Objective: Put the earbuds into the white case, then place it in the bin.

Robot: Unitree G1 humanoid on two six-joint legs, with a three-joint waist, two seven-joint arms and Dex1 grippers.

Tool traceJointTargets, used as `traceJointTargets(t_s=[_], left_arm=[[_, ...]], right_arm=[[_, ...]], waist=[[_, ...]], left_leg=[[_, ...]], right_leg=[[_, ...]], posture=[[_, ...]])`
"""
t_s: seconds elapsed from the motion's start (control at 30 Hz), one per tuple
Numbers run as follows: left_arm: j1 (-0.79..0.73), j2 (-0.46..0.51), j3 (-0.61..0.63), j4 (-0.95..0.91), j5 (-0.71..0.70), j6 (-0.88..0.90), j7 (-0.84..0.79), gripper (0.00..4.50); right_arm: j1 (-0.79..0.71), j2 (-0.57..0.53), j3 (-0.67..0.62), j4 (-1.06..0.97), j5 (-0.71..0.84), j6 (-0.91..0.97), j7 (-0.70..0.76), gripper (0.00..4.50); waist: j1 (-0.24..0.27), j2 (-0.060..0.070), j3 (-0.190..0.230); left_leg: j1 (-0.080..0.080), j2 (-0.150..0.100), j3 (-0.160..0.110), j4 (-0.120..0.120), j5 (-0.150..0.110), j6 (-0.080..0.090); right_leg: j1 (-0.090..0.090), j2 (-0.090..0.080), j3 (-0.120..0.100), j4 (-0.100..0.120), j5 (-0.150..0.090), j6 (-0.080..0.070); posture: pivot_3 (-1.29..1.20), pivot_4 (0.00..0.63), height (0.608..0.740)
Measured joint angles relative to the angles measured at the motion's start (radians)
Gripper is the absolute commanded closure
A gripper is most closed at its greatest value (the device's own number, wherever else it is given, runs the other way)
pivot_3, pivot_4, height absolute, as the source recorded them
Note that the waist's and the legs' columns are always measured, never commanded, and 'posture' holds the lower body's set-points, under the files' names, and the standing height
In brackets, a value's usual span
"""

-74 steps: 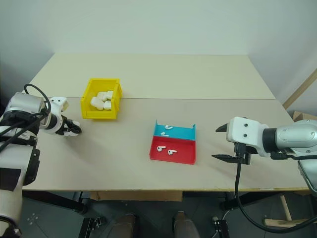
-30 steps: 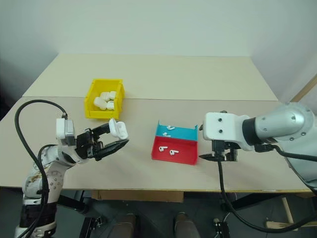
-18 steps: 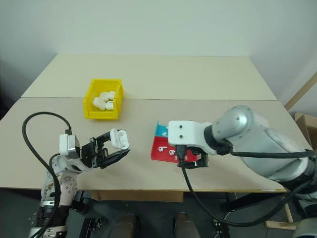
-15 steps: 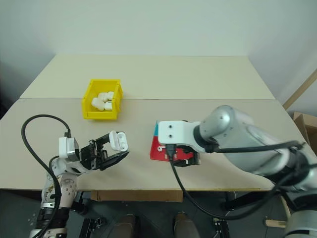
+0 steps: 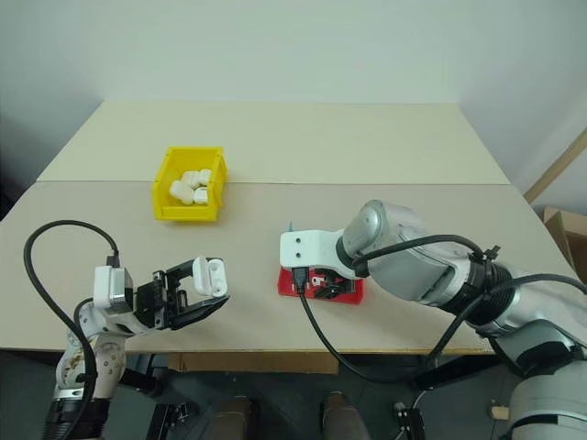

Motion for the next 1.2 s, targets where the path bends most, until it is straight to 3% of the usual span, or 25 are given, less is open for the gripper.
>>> traceJointTargets(t_s=[0.1,0.23,1.2], left_arm=[[0.013,0.011,-0.003,-0.018,0.000,0.002,-0.001,1.70],[0.027,0.015,-0.010,-0.020,0.000,0.000,-0.002,1.70],[0.062,0.028,-0.013,-0.063,0.005,-0.009,0.058,1.70]], right_arm=[[0.000,0.017,0.012,0.033,-0.030,-0.036,0.020,1.18],[-0.014,0.039,0.027,0.102,-0.077,-0.093,0.053,2.07],[0.022,0.148,0.032,0.319,-0.255,-0.293,0.172,2.07]], waist=[[0.000,0.000,0.000],[-0.001,0.000,0.000],[-0.001,0.000,0.000]], left_leg=[[0.000,0.000,0.000,0.000,0.000,0.000],[0.000,0.000,0.000,0.000,0.000,0.000],[0.000,0.000,0.000,0.000,0.000,0.000]], right_leg=[[0.000,0.000,0.000,0.000,0.000,0.000],[0.000,0.000,0.000,0.000,0.000,0.000],[0.000,0.000,0.000,0.000,0.000,0.000]], posture=[[0.00,0.150,0.740],[0.00,0.150,0.740],[0.00,0.150,0.740]])
